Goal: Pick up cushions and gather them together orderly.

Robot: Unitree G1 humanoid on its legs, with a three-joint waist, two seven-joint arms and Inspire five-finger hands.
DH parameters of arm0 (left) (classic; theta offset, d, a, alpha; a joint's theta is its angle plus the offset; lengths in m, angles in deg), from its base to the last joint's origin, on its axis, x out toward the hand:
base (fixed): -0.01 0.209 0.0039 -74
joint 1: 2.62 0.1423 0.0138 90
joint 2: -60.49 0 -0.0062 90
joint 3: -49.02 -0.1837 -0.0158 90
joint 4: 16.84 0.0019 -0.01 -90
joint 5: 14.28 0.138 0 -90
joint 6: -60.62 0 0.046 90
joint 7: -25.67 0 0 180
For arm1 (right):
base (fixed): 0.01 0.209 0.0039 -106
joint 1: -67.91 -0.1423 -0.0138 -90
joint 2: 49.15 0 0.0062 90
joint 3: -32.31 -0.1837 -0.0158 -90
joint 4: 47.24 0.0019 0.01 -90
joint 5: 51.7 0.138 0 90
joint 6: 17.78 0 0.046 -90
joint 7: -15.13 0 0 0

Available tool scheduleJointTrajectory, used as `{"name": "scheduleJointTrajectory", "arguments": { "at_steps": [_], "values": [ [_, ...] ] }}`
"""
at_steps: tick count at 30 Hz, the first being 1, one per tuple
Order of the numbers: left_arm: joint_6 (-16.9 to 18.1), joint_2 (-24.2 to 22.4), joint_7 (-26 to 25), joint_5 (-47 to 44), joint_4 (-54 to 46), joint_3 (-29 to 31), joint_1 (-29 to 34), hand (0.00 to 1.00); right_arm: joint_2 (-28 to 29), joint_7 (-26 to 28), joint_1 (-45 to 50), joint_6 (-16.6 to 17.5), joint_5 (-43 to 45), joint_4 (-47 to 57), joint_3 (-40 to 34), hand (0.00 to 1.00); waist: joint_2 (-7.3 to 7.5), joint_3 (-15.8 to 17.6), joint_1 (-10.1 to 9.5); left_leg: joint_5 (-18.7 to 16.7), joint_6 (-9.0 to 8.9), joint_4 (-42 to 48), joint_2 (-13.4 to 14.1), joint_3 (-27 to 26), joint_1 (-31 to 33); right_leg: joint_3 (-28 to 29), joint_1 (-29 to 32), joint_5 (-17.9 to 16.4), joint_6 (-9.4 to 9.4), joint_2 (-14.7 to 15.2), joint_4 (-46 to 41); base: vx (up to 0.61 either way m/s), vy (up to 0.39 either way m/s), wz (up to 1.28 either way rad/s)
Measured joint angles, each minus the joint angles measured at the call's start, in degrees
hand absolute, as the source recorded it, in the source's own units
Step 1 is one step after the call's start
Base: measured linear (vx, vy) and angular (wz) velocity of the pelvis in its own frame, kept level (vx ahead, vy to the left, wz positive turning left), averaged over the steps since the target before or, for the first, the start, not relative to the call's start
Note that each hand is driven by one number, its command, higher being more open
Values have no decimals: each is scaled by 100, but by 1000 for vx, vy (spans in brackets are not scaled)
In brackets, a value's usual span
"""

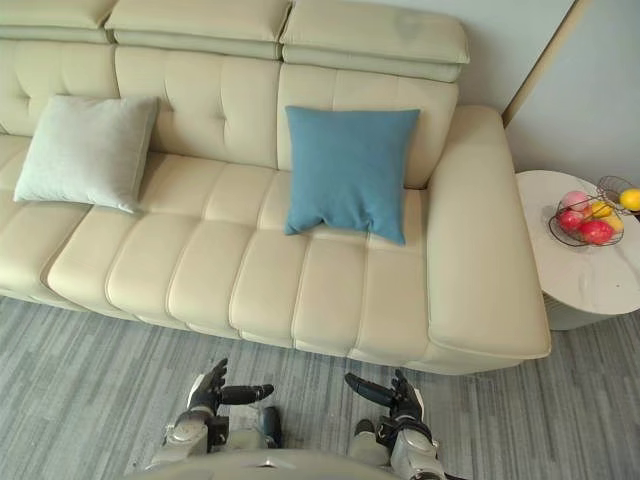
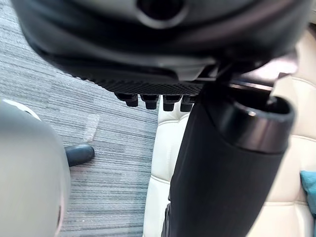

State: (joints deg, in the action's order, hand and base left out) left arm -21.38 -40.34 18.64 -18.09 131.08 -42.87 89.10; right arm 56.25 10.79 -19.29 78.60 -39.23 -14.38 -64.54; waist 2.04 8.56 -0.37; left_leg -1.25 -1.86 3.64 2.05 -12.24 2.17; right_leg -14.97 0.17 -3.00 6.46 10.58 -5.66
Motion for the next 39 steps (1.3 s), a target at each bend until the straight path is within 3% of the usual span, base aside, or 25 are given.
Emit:
{"name": "scheduleJointTrajectory", "arguments": {
  "at_steps": [11,13,23,29,34,39],
  "values": [
    [-18,147,18,235,215,-161,134,100,-104,-4,35,-26,-123,-376,-105,100,12,-112,62,157,-55,-544,11,-39,-649,73,-505,85,-94,-184,359,29,-19,-6],
    [-18,132,80,383,428,-182,133,100,-111,-2,92,-84,-236,-581,-101,100,29,-323,96,160,-54,-799,-30,-109,-932,163,-735,139,-143,-219,655,12,-6,-8],
    [-18,124,122,362,427,-178,130,100,-124,16,116,-84,-226,-575,-129,100,-13,-296,100,160,-54,-810,-22,-138,-956,157,-745,139,-142,-217,645,0,0,0],
    [-60,85,253,108,427,-115,157,100,-132,148,146,-94,-208,-533,-533,100,-104,-210,182,163,-61,-848,12,-301,-1118,203,-854,131,-131,-219,622,-27,-10,-6],
    [-114,11,386,-86,427,74,189,100,-127,172,159,-159,-116,-433,-838,100,-164,-113,282,120,-164,-763,160,-593,-1210,381,-853,106,-99,-274,518,-60,-41,-20],
    [-119,11,445,-150,425,188,127,100,-103,195,246,-202,-108,-182,-883,100,-151,24,339,-465,-461,461,653,-1230,-1105,1026,-731,-55,-190,-491,191,-23,-90,-66]
  ]
}}
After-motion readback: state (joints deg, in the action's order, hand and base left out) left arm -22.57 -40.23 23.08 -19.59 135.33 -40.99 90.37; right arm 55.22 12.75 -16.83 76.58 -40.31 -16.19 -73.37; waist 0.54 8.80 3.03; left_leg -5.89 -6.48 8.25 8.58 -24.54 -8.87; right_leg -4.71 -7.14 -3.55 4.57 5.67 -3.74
